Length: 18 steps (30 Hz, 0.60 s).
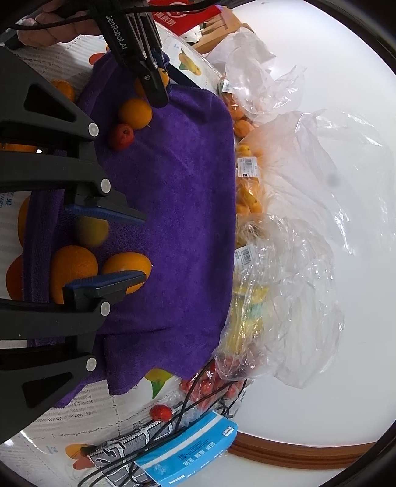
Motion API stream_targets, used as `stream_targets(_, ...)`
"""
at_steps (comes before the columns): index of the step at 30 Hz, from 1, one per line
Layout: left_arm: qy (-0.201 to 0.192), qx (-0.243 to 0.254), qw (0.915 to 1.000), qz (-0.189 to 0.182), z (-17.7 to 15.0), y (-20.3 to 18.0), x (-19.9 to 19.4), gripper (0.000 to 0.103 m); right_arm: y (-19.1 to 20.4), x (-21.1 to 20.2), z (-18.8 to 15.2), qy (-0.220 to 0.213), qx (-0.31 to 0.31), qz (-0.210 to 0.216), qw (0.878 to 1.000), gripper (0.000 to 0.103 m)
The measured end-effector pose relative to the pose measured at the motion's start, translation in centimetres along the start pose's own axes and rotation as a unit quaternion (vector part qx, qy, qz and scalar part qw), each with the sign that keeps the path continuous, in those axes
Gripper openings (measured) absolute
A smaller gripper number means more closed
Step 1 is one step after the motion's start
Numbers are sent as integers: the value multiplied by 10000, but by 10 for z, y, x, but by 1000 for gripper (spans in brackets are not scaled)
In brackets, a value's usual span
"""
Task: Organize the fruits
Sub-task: 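Open right tool to drop the yellow-green fruit while left tool releases its mandarin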
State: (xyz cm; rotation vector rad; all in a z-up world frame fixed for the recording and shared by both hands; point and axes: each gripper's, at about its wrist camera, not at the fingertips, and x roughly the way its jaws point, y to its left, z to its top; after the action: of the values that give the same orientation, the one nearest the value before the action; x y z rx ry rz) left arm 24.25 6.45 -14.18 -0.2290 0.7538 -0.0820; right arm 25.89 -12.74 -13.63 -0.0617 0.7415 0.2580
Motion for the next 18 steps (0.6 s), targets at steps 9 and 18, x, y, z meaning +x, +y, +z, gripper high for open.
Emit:
stream_targets(9, -74, 26, 9999, -70, 0, 0, -4, 30, -7, -6, 2, -86, 160, 11, 9998, 38)
stream_targets(18, -425, 97, 9989, -163, 3, -2, -22, 42, -1, -17, 3, -285, 53, 26, 9996, 39)
